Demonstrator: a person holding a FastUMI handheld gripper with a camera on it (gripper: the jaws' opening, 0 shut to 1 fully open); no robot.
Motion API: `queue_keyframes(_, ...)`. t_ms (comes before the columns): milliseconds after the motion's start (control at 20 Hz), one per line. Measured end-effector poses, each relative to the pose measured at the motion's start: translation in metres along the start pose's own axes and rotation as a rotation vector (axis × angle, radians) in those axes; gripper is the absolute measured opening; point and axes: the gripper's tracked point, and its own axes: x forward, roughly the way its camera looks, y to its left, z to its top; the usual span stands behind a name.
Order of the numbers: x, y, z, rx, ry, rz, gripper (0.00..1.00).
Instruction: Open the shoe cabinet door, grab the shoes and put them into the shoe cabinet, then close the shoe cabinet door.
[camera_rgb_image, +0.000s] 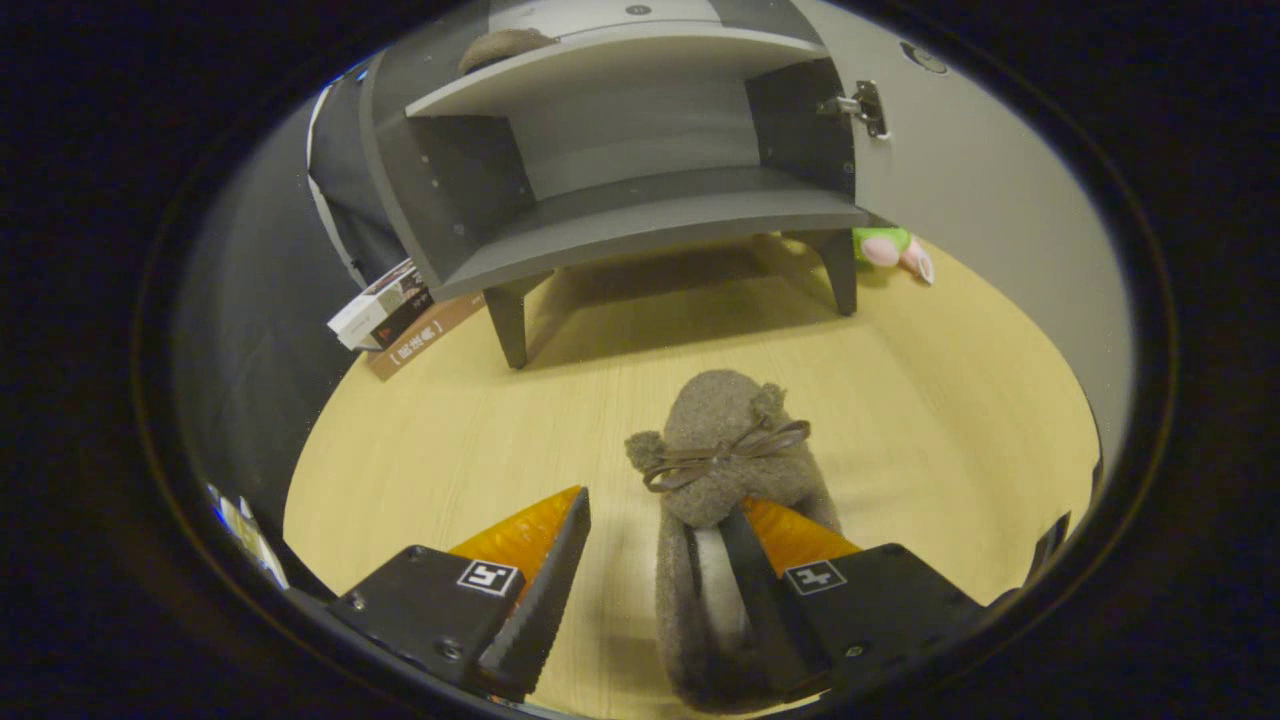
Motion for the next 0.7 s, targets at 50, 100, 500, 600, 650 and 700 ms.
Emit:
queue_keyframes(50,0.003,0.001,0.000,-0.002,0.008,0.002,0.82)
queue_keyframes(100,0.005,-0.002,0.001,-0.016,0.009,-0.007,0.83)
queue_keyframes(500,0.018,-0.018,0.005,0.029,0.025,-0.085,0.19)
queue_keyframes(600,0.010,-0.017,0.008,0.006,0.021,-0.075,0.10)
queue_keyframes(650,0.007,-0.014,0.012,-0.002,0.011,-0.066,0.08)
queue_keyframes(700,0.002,-0.011,0.015,-0.011,0.003,-0.051,0.07)
